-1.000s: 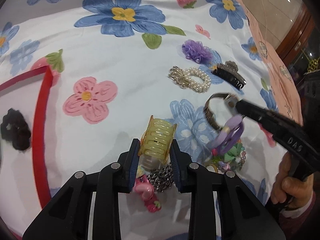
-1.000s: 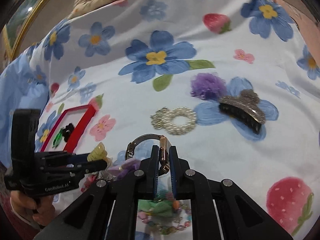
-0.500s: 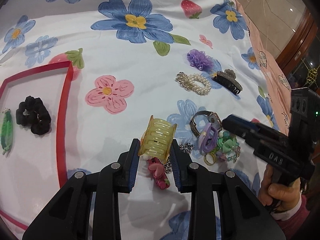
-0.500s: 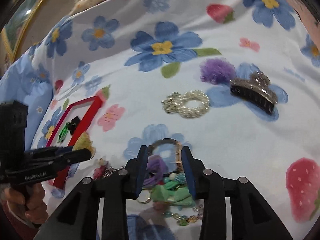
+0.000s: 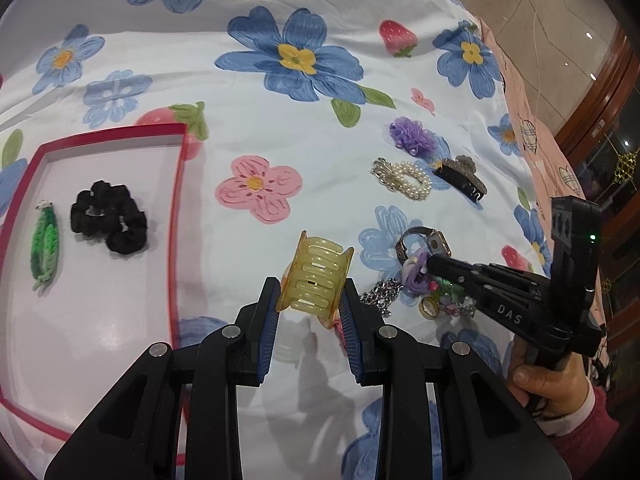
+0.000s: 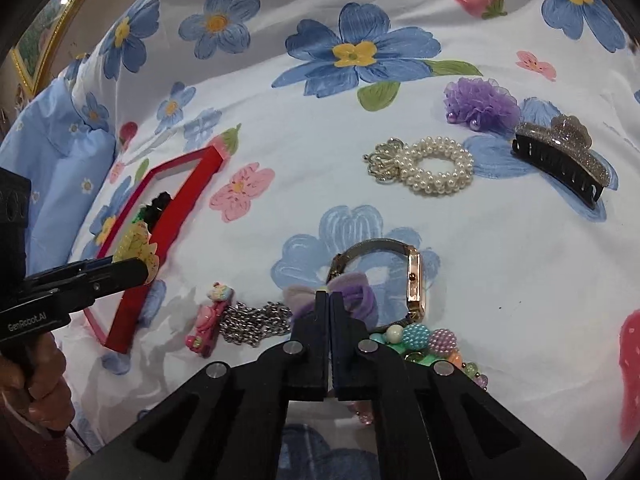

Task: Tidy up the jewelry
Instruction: 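Grasp the yellow claw clip with the left tool while the right tool grasps the purple hair tie, then carry the yellow clip with the left tool while the right tool carries the purple tie to the tray, then release the purple tie from the right tool while the left tool releases the yellow clip in the tray, then move both tools back over the remaining jewelry, then grasp the pink flamingo hair clip with the left tool while the right tool grasps the wristwatch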

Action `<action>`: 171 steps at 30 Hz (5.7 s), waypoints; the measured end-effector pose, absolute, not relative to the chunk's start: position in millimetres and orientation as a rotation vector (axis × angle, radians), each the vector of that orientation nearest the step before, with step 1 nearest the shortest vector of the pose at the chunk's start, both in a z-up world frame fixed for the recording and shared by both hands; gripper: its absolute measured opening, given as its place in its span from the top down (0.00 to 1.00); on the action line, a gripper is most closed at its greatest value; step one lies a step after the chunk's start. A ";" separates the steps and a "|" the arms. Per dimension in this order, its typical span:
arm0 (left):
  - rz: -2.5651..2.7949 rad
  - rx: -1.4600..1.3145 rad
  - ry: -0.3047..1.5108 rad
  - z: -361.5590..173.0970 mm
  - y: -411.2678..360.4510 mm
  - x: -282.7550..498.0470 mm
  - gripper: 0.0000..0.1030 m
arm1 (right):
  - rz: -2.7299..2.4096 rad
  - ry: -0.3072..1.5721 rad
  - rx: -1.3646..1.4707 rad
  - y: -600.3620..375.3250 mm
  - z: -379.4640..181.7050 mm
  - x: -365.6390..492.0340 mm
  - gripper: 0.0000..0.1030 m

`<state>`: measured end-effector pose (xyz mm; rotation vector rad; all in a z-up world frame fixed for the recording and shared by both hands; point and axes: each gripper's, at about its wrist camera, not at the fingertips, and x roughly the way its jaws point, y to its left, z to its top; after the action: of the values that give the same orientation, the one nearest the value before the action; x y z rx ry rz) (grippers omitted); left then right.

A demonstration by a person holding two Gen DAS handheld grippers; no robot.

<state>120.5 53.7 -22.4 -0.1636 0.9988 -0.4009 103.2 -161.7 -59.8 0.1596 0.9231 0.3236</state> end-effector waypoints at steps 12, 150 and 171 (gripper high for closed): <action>-0.377 -0.183 0.992 -20.4 74.7 101.4 0.73 | 0.301 0.917 0.056 -136.7 -53.2 100.5 0.53; -0.332 -0.078 1.026 -31.8 9.6 86.3 0.32 | 0.269 0.838 0.206 -203.4 -28.1 66.9 0.52; -0.385 -0.036 1.083 -76.7 4.1 111.9 0.83 | 0.231 0.940 0.205 -198.5 -74.4 122.1 0.87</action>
<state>111.9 4.1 -76.7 -0.0359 1.0833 -0.3853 122.1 -198.5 -74.4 0.2050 0.9398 0.2306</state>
